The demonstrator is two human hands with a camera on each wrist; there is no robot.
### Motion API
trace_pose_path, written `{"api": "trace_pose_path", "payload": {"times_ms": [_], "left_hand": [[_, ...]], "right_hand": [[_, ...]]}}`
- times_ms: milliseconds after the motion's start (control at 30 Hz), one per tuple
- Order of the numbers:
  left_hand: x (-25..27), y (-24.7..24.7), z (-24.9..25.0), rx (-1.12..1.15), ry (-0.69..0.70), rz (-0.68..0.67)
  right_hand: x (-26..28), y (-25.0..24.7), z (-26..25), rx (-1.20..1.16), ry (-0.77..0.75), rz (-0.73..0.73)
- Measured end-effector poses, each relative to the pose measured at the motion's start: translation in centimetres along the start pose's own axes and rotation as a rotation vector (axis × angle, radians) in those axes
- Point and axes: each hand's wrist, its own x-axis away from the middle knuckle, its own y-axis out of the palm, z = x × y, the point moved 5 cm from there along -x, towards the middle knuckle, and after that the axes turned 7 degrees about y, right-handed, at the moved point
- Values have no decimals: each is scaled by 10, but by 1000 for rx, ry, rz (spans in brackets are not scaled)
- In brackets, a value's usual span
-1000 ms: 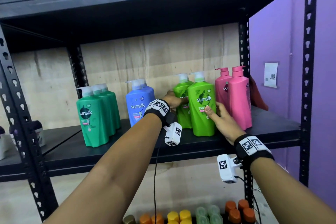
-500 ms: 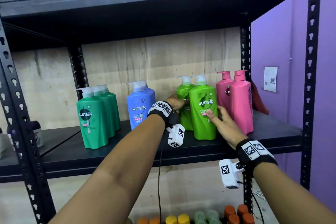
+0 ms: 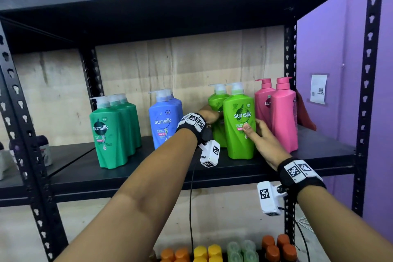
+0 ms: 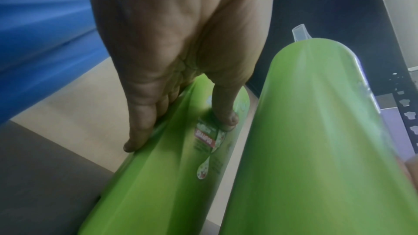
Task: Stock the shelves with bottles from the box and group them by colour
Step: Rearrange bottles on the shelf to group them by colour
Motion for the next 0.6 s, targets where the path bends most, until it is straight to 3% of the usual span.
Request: {"api": "trace_pose_path", "payload": {"times_ms": [267, 433, 600], "left_hand": [[2, 4, 3, 49, -6, 11], [12, 9, 13, 20, 40, -72], [27, 9, 6, 180, -27, -57]], "right_hand": [[0, -1, 2, 5, 4, 19], [4, 1, -2, -5, 29, 17], [8, 1, -6, 88, 46, 28]]}}
